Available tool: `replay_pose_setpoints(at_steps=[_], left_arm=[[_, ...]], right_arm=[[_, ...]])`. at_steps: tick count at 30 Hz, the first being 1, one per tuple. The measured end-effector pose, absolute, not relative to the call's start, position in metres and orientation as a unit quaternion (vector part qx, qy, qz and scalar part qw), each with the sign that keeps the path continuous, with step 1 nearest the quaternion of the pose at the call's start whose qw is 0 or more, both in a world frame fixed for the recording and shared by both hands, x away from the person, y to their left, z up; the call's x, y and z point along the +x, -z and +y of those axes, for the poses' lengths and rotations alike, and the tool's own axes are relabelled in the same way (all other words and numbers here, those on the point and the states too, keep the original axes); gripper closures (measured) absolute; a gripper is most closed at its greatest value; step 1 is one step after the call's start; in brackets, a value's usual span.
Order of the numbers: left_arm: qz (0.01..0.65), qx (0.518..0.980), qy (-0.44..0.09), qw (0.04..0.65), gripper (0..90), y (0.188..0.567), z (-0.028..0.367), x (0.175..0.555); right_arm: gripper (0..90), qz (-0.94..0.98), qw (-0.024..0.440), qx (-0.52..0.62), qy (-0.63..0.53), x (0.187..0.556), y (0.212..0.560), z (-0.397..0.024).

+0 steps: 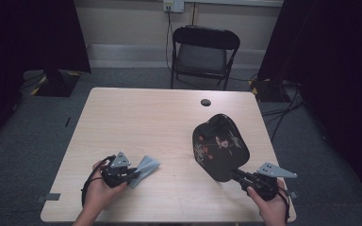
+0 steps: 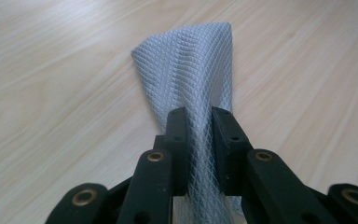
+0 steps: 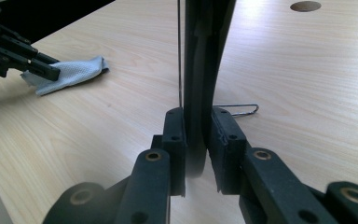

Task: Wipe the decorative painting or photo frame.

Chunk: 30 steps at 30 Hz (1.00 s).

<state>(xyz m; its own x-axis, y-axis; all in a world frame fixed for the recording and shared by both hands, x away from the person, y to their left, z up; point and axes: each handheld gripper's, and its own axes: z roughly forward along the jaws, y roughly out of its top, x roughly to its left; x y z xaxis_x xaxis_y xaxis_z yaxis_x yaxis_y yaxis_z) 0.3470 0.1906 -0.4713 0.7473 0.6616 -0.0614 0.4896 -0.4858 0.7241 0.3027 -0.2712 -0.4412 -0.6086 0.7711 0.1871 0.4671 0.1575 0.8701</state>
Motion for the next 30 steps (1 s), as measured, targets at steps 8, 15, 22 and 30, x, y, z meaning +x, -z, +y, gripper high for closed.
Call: replay_pose_setpoints(at_steps=[8,15,22,30], left_arm=[[0.315,0.851,-0.101,0.409,77.7,0.449,0.162,0.354],[0.307,0.848,-0.095,0.422,77.7,0.432,0.149,0.362],[0.295,0.850,-0.099,0.425,77.9,0.418,0.135,0.370],[0.284,0.845,-0.106,0.441,77.9,0.398,0.120,0.381]], right_arm=[[79.0,0.750,0.160,0.412,-0.492,0.305,0.443,-0.264],[79.4,0.750,0.164,0.418,-0.486,0.306,0.441,-0.264],[79.6,0.755,0.153,0.412,-0.487,0.307,0.441,-0.262],[79.7,0.758,0.142,0.406,-0.490,0.307,0.441,-0.259]])
